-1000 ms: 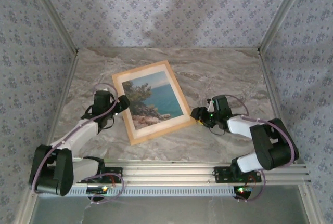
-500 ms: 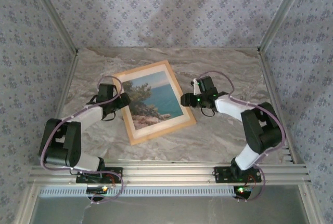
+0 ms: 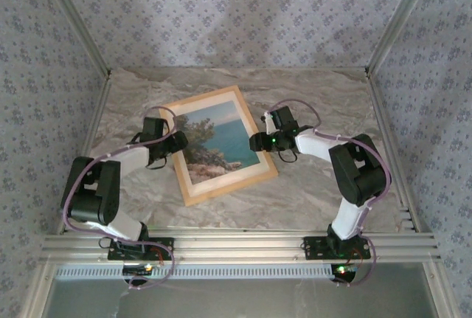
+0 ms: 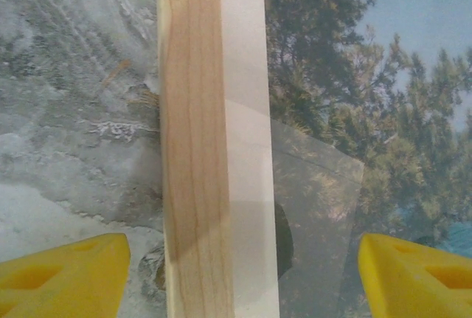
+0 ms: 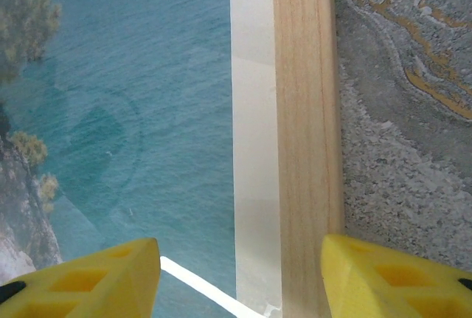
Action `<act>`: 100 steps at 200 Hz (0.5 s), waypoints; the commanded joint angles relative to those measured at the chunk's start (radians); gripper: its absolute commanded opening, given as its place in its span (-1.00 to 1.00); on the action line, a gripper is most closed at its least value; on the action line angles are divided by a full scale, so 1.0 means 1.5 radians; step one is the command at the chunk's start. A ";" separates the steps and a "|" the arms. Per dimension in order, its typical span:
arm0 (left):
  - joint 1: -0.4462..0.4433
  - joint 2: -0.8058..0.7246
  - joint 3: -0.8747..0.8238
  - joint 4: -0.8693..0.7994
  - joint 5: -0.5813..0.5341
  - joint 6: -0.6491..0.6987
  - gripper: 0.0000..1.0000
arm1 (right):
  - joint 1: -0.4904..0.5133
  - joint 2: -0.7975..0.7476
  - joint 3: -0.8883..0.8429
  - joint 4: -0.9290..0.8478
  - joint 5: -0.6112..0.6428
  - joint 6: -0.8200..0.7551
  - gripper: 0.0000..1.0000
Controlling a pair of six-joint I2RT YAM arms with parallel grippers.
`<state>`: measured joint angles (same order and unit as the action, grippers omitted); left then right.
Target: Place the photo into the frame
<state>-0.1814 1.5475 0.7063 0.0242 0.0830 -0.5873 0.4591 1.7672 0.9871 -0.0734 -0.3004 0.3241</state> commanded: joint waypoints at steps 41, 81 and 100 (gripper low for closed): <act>-0.019 0.025 0.012 0.057 0.048 -0.006 0.54 | 0.006 -0.017 -0.044 0.005 -0.045 0.008 0.20; -0.055 0.049 0.030 0.075 0.058 -0.007 0.52 | 0.006 -0.078 -0.093 -0.003 -0.048 0.002 0.18; -0.075 0.070 0.053 0.075 0.071 0.001 0.51 | 0.007 -0.123 -0.128 -0.001 -0.057 0.011 0.17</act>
<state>-0.2478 1.6138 0.7345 0.0952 0.1135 -0.5880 0.4599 1.6634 0.8539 -0.0345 -0.3443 0.3248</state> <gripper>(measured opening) 0.759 0.587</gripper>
